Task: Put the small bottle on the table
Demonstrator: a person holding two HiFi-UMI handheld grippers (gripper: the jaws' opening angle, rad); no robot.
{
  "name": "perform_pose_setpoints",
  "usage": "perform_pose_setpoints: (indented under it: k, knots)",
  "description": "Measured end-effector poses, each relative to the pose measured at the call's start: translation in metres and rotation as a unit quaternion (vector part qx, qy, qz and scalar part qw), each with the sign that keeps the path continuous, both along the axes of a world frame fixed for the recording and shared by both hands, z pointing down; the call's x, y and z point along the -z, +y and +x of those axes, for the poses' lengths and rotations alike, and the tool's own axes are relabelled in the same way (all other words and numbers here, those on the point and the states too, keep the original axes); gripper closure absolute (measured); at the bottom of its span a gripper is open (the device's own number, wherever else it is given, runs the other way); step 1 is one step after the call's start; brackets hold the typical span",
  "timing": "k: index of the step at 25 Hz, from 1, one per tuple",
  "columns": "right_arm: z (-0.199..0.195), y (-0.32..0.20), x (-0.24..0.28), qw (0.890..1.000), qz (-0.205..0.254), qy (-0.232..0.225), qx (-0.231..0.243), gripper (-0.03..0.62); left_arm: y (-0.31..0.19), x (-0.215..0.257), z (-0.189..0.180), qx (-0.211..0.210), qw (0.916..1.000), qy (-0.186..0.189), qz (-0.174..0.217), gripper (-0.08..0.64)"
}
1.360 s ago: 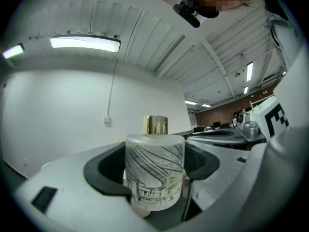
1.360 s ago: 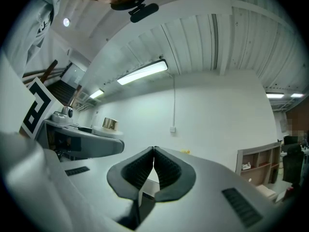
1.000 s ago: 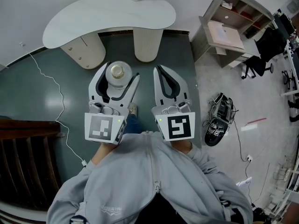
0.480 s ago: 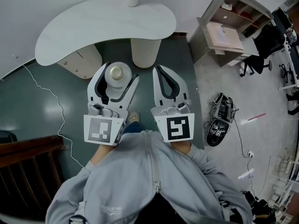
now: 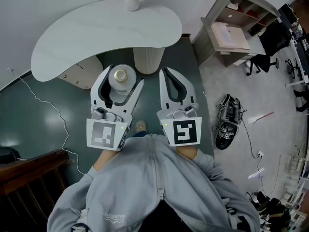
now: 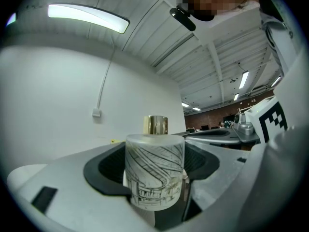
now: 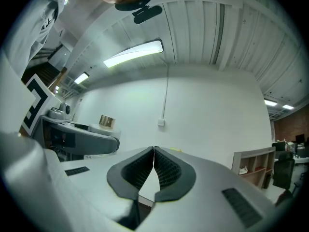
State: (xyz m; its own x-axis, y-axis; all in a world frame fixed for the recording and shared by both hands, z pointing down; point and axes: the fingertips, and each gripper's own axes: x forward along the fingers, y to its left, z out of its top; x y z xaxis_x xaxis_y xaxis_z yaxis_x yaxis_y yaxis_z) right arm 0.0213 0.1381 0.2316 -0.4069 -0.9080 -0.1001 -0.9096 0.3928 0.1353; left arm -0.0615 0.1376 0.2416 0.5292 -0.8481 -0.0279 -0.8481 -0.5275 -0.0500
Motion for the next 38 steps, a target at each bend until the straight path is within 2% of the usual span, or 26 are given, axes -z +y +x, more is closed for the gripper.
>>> perform_pose_setpoints:
  k: [18, 38]
  knots:
    - [-0.018, -0.048, -0.001, 1.000, 0.000, 0.007, -0.008, 0.565, -0.048, -0.003, -0.016, -0.010, 0.9998, 0.015, -0.005, 0.224]
    - [-0.021, -0.124, -0.009, 1.000, -0.005, 0.007, 0.014, 0.565, -0.121, -0.019, -0.013, -0.006, 0.9996, 0.022, -0.014, 0.224]
